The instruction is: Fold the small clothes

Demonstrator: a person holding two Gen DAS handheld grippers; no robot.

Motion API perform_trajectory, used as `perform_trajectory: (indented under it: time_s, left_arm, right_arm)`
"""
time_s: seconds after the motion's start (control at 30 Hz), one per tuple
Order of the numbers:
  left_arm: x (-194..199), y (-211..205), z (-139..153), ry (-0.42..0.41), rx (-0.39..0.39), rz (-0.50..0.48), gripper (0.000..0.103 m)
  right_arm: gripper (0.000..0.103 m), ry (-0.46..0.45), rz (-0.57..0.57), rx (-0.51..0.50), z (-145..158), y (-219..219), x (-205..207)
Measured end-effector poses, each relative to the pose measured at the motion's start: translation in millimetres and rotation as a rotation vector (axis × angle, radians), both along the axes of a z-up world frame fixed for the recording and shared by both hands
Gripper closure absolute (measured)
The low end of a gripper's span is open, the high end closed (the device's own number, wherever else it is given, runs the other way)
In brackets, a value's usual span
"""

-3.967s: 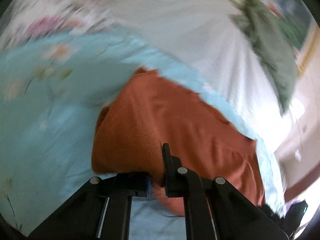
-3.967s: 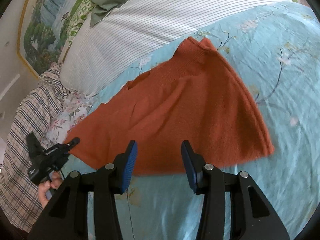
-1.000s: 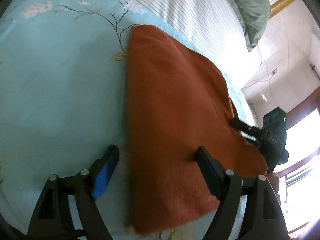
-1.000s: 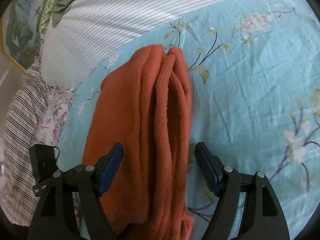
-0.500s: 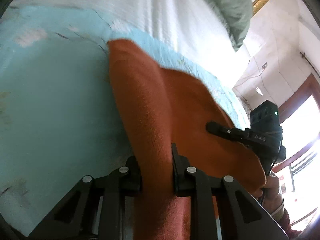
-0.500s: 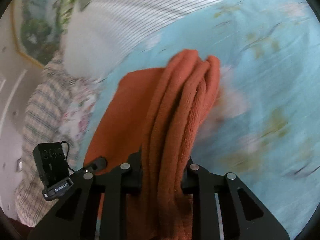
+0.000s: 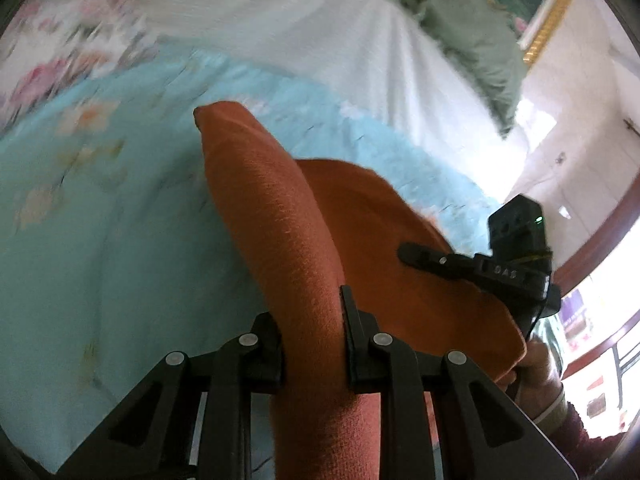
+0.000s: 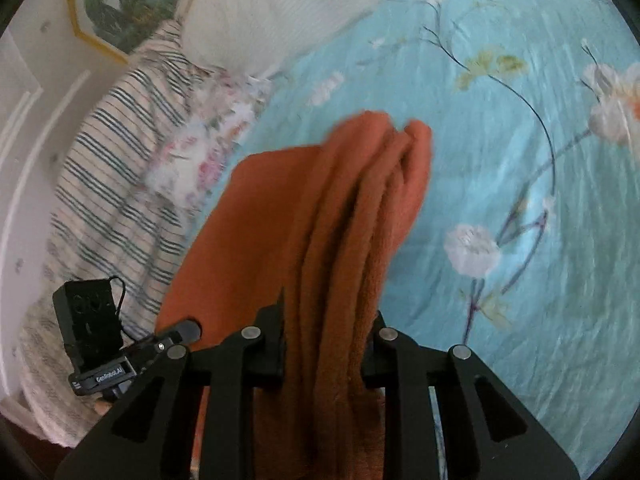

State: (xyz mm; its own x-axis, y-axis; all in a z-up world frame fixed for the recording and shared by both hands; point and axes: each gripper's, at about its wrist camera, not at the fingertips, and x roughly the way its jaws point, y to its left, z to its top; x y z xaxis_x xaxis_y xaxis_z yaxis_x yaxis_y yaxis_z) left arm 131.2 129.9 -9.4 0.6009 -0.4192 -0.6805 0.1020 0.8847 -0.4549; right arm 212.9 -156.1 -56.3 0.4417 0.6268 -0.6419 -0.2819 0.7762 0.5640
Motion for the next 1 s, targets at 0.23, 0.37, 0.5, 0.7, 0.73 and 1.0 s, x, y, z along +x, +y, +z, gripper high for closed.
perform_trajectory:
  time_s: [0.23,0.37,0.5,0.7,0.73,1.0]
  left_arm:
    - [-7,28,-47,0.117,-0.132,0.061,0.055]
    - [0,33,-39,0.111,-0.121,0.076,0.052]
    - [8,38,-31,0.087,-0.100,0.106,0.052]
    - [20,48,-24,0.068,-0.088,0.153,0.052]
    - [21,49,-24,0.071,-0.089,0.150,0.052]
    - [22,45,-23,0.085,-0.082,0.140,0.052]
  right_arm:
    - [0.047,-0.004,-0.089,-0.085,10,-19,-9]
    - [0.046,-0.101,-0.155,-0.105,44,-29,-22]
    - [0.053,-0.159,-0.059,-0.115,69,-6,-21]
    - [0.060,-0.043,-0.021,-0.206,40,16,9]
    - [0.063,-0.027,-0.016,-0.186,35,15,13]
    - [0.092,-0.195,-0.074,-0.033,74,-12,-14]
